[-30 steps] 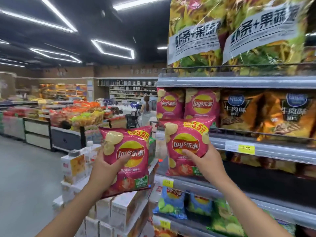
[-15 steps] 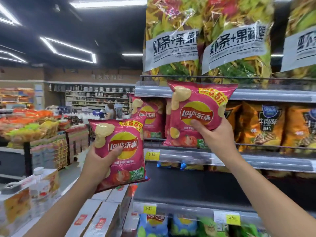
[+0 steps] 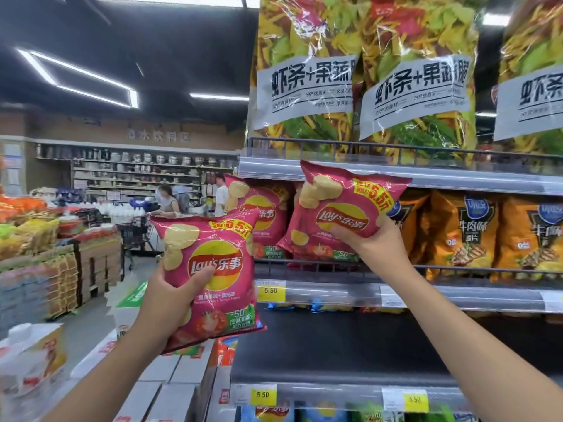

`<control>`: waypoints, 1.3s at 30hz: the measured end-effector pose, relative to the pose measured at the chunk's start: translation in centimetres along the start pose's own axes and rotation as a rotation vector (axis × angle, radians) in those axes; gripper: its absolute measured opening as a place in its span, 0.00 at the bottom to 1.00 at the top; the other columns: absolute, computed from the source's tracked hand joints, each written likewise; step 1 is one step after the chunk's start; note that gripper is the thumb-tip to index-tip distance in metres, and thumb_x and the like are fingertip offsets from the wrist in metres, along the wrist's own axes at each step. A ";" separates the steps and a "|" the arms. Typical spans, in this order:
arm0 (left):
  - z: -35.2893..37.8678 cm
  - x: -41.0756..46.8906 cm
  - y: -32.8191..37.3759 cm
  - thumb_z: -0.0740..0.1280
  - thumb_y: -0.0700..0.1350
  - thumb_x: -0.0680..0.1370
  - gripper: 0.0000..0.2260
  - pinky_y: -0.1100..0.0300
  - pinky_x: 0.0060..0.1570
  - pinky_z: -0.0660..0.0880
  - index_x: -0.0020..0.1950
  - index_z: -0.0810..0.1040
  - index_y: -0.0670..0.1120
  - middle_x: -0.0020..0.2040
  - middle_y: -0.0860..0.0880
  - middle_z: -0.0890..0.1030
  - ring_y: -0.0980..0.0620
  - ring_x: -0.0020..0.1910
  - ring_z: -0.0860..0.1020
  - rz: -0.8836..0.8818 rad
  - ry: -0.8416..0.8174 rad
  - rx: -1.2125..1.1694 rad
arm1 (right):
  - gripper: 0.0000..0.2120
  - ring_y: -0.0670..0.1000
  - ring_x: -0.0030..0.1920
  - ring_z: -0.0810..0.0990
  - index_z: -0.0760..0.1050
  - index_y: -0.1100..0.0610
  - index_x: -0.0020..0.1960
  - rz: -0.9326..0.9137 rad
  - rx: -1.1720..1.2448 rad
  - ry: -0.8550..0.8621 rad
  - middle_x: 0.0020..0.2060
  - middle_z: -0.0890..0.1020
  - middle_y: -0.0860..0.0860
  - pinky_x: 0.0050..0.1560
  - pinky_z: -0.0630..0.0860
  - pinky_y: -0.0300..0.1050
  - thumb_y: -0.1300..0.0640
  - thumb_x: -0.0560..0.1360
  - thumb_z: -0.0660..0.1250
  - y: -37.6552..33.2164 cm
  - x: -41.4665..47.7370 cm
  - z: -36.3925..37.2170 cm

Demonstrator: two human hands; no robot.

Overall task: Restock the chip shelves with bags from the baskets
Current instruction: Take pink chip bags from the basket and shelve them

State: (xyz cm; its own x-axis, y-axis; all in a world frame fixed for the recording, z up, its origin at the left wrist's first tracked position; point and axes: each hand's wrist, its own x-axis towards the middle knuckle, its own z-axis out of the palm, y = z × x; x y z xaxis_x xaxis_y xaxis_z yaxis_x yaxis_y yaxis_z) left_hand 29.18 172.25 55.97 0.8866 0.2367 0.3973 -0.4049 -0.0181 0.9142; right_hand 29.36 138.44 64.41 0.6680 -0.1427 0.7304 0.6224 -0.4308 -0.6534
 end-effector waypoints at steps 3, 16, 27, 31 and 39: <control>-0.2 0.4 -0.1 0.80 0.63 0.63 0.34 0.39 0.48 0.85 0.64 0.76 0.53 0.52 0.47 0.87 0.44 0.46 0.88 -0.012 -0.009 -0.017 | 0.25 0.39 0.52 0.84 0.80 0.45 0.59 -0.018 -0.027 -0.038 0.49 0.86 0.36 0.57 0.82 0.45 0.42 0.64 0.80 0.2 0.5 -0.1; -0.4 0.4 -0.1 0.82 0.66 0.60 0.35 0.40 0.48 0.84 0.61 0.77 0.55 0.50 0.49 0.88 0.44 0.45 0.88 -0.028 -0.044 -0.075 | 0.19 0.33 0.48 0.81 0.76 0.37 0.52 0.039 -0.215 -0.141 0.45 0.84 0.33 0.49 0.77 0.34 0.42 0.64 0.80 1.8 0.3 -1.6; 0.4 0.4 -0.1 0.82 0.67 0.58 0.35 0.37 0.49 0.84 0.60 0.77 0.56 0.51 0.48 0.88 0.42 0.45 0.88 -0.009 -0.014 -0.085 | 0.30 0.36 0.53 0.81 0.73 0.39 0.62 0.169 -0.272 -0.341 0.53 0.82 0.36 0.58 0.80 0.40 0.42 0.64 0.81 1.0 0.2 -2.5; 0.6 0.4 -0.3 0.80 0.56 0.67 0.24 0.41 0.46 0.84 0.59 0.77 0.55 0.51 0.46 0.88 0.42 0.44 0.88 -0.001 -0.026 -0.109 | 0.47 0.41 0.64 0.73 0.62 0.43 0.75 0.072 -0.193 0.059 0.66 0.73 0.40 0.62 0.73 0.41 0.39 0.63 0.81 0.8 -2.3 -3.7; 0.8 1.3 -0.1 0.78 0.55 0.67 0.24 0.35 0.49 0.83 0.60 0.77 0.53 0.50 0.44 0.88 0.39 0.43 0.88 -0.004 -0.019 -0.103 | 0.28 0.52 0.71 0.69 0.74 0.51 0.72 -0.512 -0.811 0.222 0.69 0.74 0.50 0.69 0.68 0.53 0.37 0.78 0.65 -0.2 -2.0 -1.7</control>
State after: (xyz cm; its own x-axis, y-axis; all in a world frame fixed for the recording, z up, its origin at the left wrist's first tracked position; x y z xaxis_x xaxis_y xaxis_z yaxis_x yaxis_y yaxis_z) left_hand 30.58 171.79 56.43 0.8921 0.2176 0.3960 -0.4212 0.0831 0.9032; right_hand 27.16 137.32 63.42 0.2524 0.1036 0.9621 0.2917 -0.9561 0.0265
